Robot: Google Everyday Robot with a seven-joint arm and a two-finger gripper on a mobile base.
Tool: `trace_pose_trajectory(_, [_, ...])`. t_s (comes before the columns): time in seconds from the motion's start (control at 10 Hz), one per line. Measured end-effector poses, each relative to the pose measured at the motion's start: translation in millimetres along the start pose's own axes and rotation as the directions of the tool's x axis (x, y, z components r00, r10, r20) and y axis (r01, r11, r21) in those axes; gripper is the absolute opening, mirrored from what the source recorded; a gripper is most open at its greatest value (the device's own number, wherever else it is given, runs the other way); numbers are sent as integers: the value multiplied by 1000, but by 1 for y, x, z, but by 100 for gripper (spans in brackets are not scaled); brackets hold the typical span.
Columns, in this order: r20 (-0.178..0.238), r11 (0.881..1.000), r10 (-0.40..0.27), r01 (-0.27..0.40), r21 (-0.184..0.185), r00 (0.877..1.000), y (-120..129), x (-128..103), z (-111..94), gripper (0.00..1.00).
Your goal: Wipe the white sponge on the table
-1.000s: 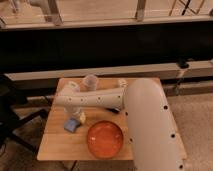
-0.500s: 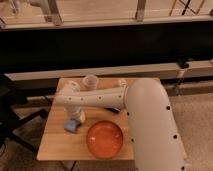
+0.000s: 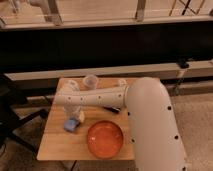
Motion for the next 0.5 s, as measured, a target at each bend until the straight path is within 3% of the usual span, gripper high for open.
trace_pose_trajectory(0.5, [-8, 1000, -21, 21, -12, 1000, -8, 4, 7, 0])
